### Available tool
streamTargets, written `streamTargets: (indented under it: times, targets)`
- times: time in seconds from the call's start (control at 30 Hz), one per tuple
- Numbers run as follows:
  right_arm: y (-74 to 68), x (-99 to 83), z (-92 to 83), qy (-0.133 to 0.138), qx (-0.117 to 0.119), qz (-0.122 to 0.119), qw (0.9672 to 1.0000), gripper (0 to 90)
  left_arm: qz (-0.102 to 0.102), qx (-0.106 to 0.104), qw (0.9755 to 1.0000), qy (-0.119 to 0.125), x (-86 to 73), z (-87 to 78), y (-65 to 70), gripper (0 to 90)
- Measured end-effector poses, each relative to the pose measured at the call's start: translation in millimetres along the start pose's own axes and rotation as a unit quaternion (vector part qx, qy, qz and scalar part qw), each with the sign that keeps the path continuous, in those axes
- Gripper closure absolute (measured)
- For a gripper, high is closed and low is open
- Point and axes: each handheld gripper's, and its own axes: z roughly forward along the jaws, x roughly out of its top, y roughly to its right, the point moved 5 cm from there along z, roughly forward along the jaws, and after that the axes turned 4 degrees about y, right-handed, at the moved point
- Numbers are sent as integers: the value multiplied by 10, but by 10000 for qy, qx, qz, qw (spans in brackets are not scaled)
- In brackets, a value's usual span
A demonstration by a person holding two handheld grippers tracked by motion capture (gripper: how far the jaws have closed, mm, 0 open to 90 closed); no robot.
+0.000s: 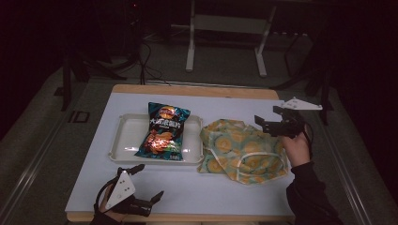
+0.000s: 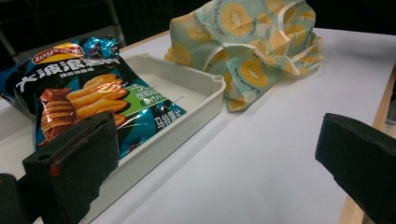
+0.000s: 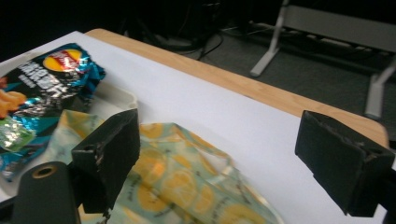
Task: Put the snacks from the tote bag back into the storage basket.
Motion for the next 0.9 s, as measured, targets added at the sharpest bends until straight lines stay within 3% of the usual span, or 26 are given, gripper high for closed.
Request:
streamTargets:
  times: [0.17, 0.47, 0.9]
  targets:
    - [78, -108, -153, 245, -266, 69, 9993, 137, 1, 10, 10000, -2, 0, -1, -1, 1]
    - [181, -357, -345, 327, -577, 109, 9977, 132, 3, 9, 10000, -6, -1, 1, 0, 1]
    - [280, -674, -534, 576, -1214, 170, 9908, 123, -16, 6, 10000, 2, -2, 5, 0, 1]
